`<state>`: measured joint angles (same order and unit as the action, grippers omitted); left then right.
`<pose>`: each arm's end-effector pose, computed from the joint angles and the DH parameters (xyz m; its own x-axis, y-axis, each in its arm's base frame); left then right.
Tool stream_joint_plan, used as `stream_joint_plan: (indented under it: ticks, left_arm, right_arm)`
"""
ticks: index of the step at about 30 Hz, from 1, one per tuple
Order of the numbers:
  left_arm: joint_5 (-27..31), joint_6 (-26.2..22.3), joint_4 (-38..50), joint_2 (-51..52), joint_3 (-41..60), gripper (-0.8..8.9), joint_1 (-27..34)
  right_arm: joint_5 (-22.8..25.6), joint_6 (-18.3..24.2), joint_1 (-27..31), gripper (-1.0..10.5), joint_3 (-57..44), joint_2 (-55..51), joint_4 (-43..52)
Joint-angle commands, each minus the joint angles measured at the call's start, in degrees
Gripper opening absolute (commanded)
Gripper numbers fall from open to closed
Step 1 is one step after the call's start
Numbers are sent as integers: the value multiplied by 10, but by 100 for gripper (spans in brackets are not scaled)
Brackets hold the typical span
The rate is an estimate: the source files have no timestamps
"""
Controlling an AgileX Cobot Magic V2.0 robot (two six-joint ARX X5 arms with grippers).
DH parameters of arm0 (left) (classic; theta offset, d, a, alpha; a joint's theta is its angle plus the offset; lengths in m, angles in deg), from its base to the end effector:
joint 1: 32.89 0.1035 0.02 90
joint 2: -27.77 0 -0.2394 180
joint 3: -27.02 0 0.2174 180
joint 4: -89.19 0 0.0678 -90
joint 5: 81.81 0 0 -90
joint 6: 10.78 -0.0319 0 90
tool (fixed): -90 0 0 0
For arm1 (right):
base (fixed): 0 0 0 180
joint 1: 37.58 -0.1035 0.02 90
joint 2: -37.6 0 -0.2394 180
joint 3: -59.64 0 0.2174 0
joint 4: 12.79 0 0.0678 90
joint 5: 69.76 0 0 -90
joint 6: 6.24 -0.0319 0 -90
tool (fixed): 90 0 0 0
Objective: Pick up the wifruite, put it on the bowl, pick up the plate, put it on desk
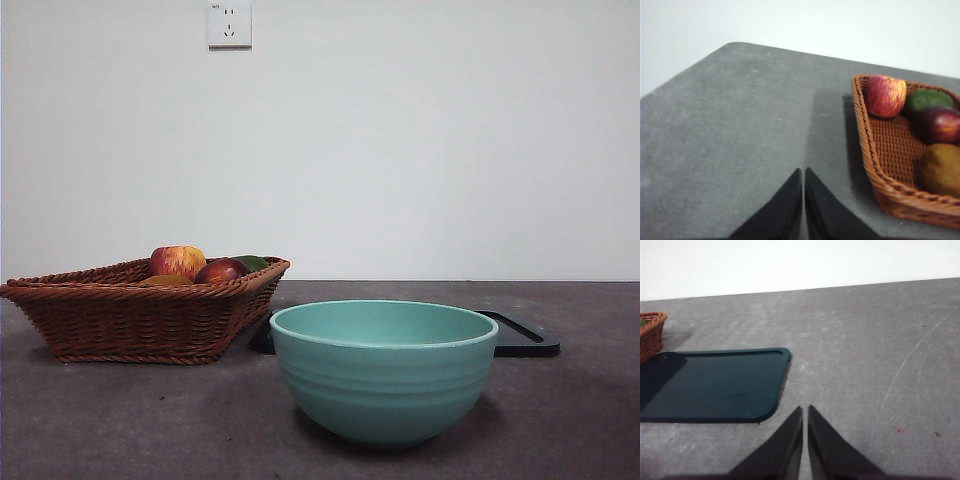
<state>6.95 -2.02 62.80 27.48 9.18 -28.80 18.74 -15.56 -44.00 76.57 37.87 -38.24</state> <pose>0.0862 0.0055 0.1549 0.9869 0.0489 -0.1536 -0.0727 0.9854 -0.1538 0.0868 0.0106 0.1517 0.9788 0.1365 -0.1528 -0.1111 0.9802 0.1640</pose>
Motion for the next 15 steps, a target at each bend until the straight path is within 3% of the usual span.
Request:
stream_joint_plan:
  ticks: [1,15]
  left_arm:
    - [2,51,-3,1,11,7,0]
    - [2,120,-10,1,-13,9,0]
  right_arm:
    - [0,-8,-2,8,-3,-1,8]
    - [-2,-40,-2,8,23,-1,8]
